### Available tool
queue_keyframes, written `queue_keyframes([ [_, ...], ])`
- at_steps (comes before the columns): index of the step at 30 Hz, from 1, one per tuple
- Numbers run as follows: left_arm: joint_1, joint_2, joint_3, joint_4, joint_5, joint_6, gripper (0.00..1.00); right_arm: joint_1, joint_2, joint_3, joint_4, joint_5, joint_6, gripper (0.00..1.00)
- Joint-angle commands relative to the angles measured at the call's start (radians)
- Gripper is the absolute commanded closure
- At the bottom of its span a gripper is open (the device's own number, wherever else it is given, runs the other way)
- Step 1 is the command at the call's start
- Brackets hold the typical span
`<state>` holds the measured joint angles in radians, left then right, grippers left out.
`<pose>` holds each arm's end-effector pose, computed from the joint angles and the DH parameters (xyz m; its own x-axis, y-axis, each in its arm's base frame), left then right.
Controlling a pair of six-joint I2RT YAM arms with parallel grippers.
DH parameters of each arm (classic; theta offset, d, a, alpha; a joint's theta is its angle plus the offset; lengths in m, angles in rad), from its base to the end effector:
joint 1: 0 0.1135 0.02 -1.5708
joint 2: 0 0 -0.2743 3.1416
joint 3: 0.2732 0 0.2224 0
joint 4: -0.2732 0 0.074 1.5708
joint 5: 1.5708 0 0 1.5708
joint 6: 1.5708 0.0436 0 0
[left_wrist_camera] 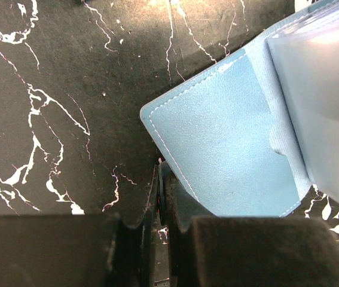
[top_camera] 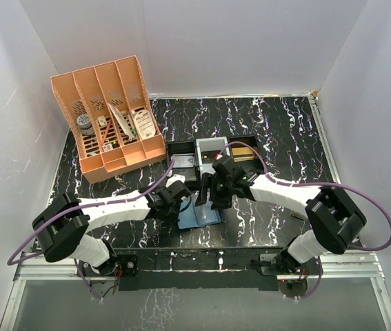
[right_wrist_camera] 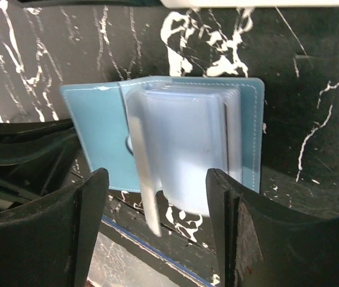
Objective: Take the credit cards out of the card holder
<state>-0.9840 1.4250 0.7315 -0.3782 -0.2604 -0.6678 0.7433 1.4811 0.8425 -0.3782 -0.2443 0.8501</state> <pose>0.1416 -0.1926 0.1922 -0.8377 0.1792 -0.5158 0.2772 0.9534 -0.1189 0.1875 0.1866 0.2083 -0.9769 0.0923 -0.1926 -0.0247 0.8470 0.5310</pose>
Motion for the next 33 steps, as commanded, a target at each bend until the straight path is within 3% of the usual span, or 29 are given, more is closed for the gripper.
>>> queue_keyframes([
  [1,-0.001,0.000,0.020,-0.007,0.002,0.012,1.00,-0.001,0.027,-0.018,0.029,-0.001,-0.009,0.37],
  [8,-0.001,0.007,0.023,-0.002,0.022,0.016,1.00,0.003,0.077,0.019,-0.026,0.031,-0.023,0.34],
  [16,-0.001,0.014,0.038,-0.017,0.006,0.028,1.00,0.008,0.022,0.083,-0.115,0.113,-0.072,0.31],
  [27,-0.001,0.023,0.025,0.017,0.024,0.027,1.00,0.015,0.093,0.034,-0.025,0.017,-0.031,0.43],
  [31,-0.001,0.037,0.030,0.017,0.026,0.037,1.00,0.028,0.081,0.063,-0.052,0.055,-0.030,0.55],
  [33,-0.001,0.044,0.038,0.012,0.024,0.037,1.00,0.028,0.061,0.069,-0.076,0.087,-0.028,0.56],
])
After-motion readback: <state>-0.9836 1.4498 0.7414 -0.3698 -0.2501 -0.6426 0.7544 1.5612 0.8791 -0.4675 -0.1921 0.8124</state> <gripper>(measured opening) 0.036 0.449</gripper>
